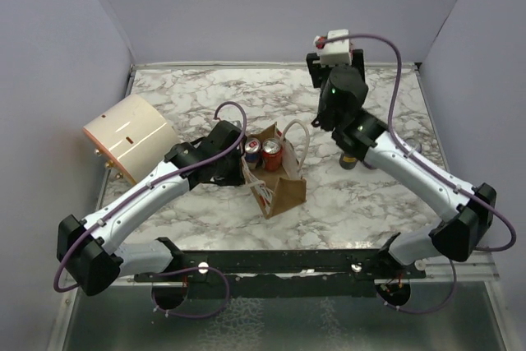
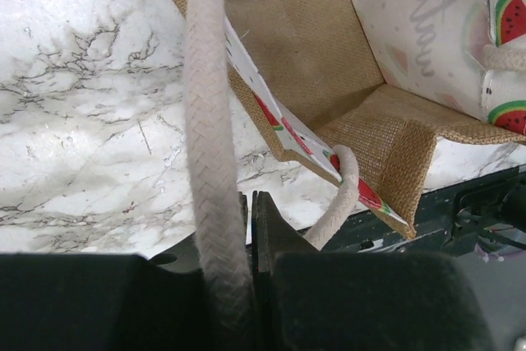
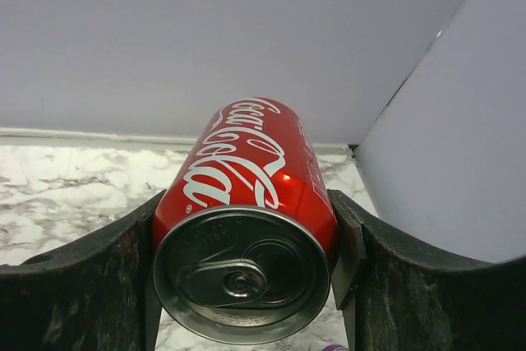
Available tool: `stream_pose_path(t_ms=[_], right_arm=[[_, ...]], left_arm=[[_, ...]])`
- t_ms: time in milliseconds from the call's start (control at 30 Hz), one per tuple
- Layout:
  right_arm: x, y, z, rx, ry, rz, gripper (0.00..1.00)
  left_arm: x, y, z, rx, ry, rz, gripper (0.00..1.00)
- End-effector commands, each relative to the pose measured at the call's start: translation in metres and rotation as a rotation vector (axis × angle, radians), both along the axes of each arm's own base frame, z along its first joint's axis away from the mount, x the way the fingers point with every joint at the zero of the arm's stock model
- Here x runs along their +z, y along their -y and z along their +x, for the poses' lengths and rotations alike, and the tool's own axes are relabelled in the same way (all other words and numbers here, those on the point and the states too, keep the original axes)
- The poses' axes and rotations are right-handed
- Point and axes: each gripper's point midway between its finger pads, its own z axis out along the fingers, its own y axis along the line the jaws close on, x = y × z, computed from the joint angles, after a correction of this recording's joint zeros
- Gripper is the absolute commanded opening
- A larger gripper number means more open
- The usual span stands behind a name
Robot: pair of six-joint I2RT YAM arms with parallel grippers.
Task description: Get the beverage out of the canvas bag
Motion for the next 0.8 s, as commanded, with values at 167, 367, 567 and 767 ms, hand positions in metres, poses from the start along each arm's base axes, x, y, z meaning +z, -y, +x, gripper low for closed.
stream_pose_path(t_ms=[167,367,567,767], right_arm=[[-0.126,0.025,0.062,0.015,-0.550,0.189,0.02],[-0.203,0.036,0.065,0.035,-0.772,0.330,0.02],[-0.250,0.054,0.064,-0.040,-0.883,0.318,0.02],[-0.281,0.064,0.060,-0.038,-0.963,0.358,0.02]], left_arm=[[0.006,-0.001,0.006,0.003,0.012,0.008,0.10],[0.007,-0.001,0.005,0.003,0.011,0.009,0.10],[0.008,-0.003,0.005,0.005,0.015,0.011,0.10],[0.008,-0.004,0.004,0.014,0.017,0.006,0.10]])
